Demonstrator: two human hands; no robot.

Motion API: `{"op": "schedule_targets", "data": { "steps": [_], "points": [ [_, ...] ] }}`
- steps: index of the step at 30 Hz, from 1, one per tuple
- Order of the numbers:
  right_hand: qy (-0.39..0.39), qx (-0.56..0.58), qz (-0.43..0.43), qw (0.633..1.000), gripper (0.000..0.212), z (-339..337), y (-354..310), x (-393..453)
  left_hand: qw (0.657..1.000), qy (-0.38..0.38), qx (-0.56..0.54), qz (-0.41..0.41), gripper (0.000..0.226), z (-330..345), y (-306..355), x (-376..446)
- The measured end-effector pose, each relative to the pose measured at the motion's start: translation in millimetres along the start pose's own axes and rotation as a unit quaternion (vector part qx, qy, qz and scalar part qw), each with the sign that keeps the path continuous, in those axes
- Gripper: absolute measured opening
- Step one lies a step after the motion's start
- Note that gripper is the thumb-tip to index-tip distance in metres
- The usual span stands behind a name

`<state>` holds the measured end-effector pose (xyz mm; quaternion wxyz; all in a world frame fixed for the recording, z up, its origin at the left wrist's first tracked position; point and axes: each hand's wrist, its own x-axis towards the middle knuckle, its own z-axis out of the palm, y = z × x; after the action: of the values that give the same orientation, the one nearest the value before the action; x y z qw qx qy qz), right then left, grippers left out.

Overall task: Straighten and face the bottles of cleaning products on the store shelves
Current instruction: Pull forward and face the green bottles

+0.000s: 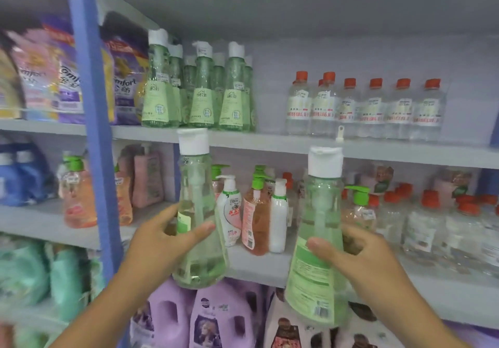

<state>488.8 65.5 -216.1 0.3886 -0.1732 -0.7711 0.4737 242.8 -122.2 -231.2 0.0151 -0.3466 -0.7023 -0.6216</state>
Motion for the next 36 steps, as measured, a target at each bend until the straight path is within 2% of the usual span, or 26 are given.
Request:
{"op": "schedule_targets", "data": {
  "steps": [3, 5, 7, 9, 12, 17, 20, 21, 24, 26, 27, 29, 31, 33, 34, 36],
  "points": [
    [-0.048, 0.041, -0.064, 0.996, 0.033, 22, -53, 21, 0.999, 0.010, -0.006, 0.044, 0.045, -27, 58, 4],
    [-0.052, 0.056, -0.113, 0.991, 0.038, 33, -90, 40, 0.995, 0.028, -0.007, 0.093, 0.068, -44, 91, 20],
    [-0.029, 0.063, -0.148, 0.987, 0.038, 42, -125, 65, 0.989, 0.064, -0.002, 0.131, 0.086, -57, 119, 46],
    [0.007, 0.066, -0.170, 0.983, 0.035, 51, -154, 96, 0.981, 0.084, -0.016, 0.175, 0.086, -65, 138, 80],
    [0.059, 0.060, -0.169, 0.982, 0.032, 69, -179, 142, 0.975, 0.109, -0.019, 0.193, 0.098, -69, 151, 133],
    [0.093, -0.028, -0.133, 0.986, 0.044, 103, -174, 211, 0.979, 0.104, 0.051, 0.169, 0.102, -61, 137, 198],
    [0.109, -0.064, -0.087, 0.988, 0.074, 120, -161, 240, 0.981, 0.088, 0.102, 0.143, 0.102, -53, 124, 222],
    [0.115, -0.064, -0.075, 0.988, 0.078, 125, -156, 247, 0.981, 0.082, 0.108, 0.139, 0.102, -50, 118, 228],
    [0.126, -0.065, -0.050, 0.989, 0.057, 135, -145, 264, 0.983, 0.066, 0.108, 0.129, 0.101, -43, 103, 242],
    [0.105, -0.086, -0.036, 0.990, 0.045, 136, -142, 276, 0.982, 0.066, 0.131, 0.121, 0.101, -40, 96, 250],
    [0.091, -0.097, -0.027, 0.991, 0.048, 136, -140, 281, 0.980, 0.068, 0.141, 0.119, 0.102, -38, 93, 255],
    [0.080, -0.112, -0.010, 0.990, 0.067, 136, -140, 291, 0.974, 0.069, 0.176, 0.124, 0.102, -34, 90, 262],
    [0.081, -0.126, 0.002, 0.989, 0.075, 138, -138, 299, 0.956, 0.077, 0.250, 0.134, 0.101, -32, 90, 264],
    [0.091, -0.143, -0.002, 0.985, 0.068, 139, -137, 304, 0.935, 0.080, 0.314, 0.141, 0.101, -33, 90, 265],
    [0.096, -0.154, -0.009, 0.983, 0.064, 140, -136, 306, 0.936, 0.066, 0.318, 0.135, 0.101, -35, 89, 265],
    [0.100, -0.165, -0.028, 0.981, 0.059, 140, -134, 311, 0.961, 0.014, 0.253, 0.114, 0.087, -40, 84, 267]
  ]
}}
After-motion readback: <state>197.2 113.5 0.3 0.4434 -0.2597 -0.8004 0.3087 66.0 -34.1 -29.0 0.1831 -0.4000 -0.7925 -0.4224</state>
